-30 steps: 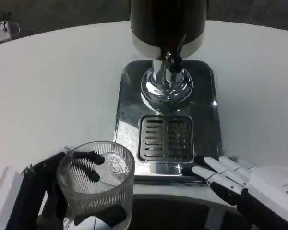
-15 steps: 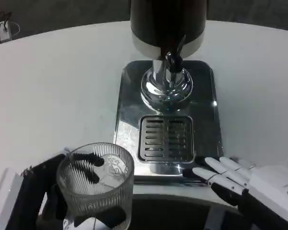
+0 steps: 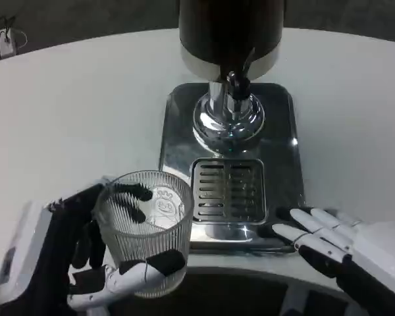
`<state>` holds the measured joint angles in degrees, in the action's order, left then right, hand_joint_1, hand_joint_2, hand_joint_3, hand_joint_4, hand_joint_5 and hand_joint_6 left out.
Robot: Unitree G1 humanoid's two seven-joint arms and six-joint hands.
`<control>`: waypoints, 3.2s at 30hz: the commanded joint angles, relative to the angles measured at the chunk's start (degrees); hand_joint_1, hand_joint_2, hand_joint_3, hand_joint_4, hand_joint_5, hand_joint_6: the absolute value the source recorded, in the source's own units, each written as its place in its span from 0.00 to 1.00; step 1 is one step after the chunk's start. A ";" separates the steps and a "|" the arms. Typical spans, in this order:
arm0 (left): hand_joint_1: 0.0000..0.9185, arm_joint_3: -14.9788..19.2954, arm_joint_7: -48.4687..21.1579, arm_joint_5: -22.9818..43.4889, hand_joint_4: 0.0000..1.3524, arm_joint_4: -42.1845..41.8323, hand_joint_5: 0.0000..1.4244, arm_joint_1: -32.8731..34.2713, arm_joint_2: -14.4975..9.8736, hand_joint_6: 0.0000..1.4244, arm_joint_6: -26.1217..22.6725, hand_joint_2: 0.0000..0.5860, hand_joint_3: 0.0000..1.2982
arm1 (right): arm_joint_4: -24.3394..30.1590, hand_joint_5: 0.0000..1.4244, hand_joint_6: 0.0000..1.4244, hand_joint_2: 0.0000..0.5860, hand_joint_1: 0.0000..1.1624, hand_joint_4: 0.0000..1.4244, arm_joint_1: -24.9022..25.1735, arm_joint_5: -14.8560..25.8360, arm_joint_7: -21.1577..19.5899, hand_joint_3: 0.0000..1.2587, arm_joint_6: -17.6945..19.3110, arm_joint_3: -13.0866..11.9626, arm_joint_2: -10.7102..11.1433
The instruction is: Grasp the cup under the faucet to collect the drink, then remove the cup.
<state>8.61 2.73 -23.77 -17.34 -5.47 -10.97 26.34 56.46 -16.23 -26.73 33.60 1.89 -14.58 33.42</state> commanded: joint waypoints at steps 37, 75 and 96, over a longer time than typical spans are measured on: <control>0.54 -10.97 10.97 -11.37 0.81 30.14 0.90 32.53 -4.75 1.00 -10.14 0.00 0.77 | 2.38 0.00 0.00 0.81 0.38 0.00 -10.18 8.47 -0.42 0.09 7.03 -12.76 -3.05; 0.21 -18.63 7.53 -11.68 0.30 35.15 0.41 38.16 -7.77 0.61 -15.23 0.07 0.32 | 1.10 0.00 0.01 0.82 0.38 0.00 -11.26 9.38 -0.54 0.09 8.04 -13.78 -3.94; 0.08 -12.14 1.35 -4.01 0.13 17.45 0.17 27.40 -11.65 0.31 -15.06 0.00 0.21 | 0.51 0.00 0.01 0.81 0.38 0.00 -9.65 8.21 -0.73 0.09 6.69 -11.55 -4.26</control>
<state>-5.14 5.14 -29.17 2.85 24.40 -21.67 11.77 56.96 -26.33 -18.15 33.54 9.09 -26.95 29.51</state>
